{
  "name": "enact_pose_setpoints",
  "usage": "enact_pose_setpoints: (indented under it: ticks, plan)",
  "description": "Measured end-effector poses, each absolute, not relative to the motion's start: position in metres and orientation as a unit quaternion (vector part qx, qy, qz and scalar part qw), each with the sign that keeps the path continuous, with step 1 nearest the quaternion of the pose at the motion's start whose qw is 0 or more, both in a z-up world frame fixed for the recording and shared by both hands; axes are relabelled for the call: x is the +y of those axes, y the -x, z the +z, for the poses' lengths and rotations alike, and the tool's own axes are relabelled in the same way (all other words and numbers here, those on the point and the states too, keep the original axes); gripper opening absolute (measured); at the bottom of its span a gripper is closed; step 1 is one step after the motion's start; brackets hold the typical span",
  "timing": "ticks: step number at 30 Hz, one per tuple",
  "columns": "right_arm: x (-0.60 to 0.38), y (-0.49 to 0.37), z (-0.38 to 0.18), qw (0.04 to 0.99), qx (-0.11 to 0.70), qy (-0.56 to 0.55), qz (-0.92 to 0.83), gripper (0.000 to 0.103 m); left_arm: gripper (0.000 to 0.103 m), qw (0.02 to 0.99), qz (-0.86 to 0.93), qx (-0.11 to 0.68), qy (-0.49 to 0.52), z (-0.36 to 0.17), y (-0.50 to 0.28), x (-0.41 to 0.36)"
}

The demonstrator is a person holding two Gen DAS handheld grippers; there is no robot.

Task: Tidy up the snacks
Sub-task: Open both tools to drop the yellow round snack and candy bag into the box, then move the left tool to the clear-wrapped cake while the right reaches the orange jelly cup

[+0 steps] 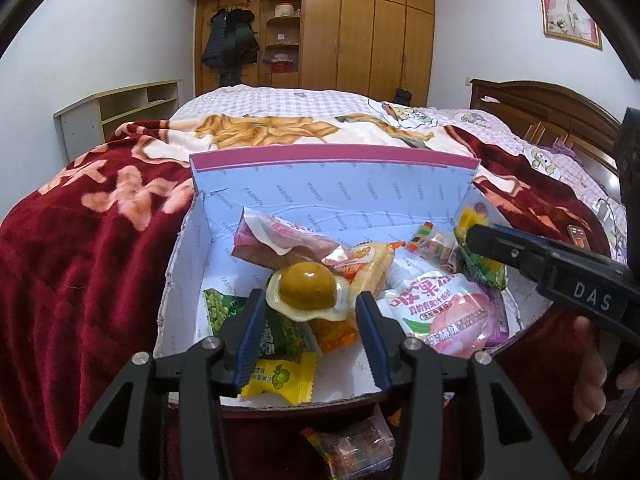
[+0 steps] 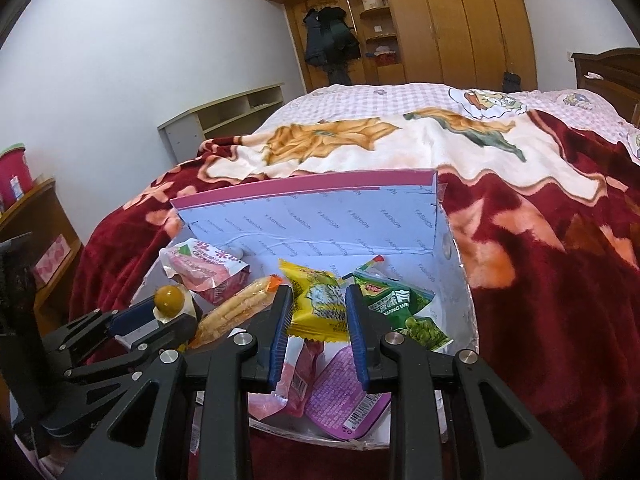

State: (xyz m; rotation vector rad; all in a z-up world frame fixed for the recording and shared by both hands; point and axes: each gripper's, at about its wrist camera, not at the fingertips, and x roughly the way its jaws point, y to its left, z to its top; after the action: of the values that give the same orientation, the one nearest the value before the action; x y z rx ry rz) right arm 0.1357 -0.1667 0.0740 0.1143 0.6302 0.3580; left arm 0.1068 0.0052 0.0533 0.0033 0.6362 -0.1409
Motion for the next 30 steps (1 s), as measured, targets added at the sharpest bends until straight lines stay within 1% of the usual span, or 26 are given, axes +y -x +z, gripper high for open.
enact_pose_setpoints:
  ticks: [2, 3, 8, 12, 30]
  plan:
    - [-0.166, -0.134, 0.074, 0.935, 0.305, -0.05, 0.172, 0.039, 0.052, 0.947, -0.066, 0.315, -0.004, 0.053, -0.107, 0.004]
    - [-0.165, -0.134, 0.075, 0.936, 0.301, -0.048, 0.173, 0.04, 0.055, 0.946, -0.065, 0.318, -0.004, 0.052, -0.107, 0.005]
    - [-0.165, -0.13, 0.077, 0.94, 0.292, -0.044, 0.173, 0.042, 0.057, 0.943, -0.062, 0.326, 0.001, 0.05, -0.109, 0.007]
    - [-0.165, -0.128, 0.076, 0.939, 0.292, -0.049, 0.172, 0.042, 0.062, 0.943, -0.061, 0.326, 0.002, 0.051, -0.107, 0.007]
    - [-0.179, -0.114, 0.07, 0.94, 0.282, -0.096, 0.167, 0.042, 0.062, 0.948, -0.071, 0.31, 0.007, 0.057, -0.09, 0.007]
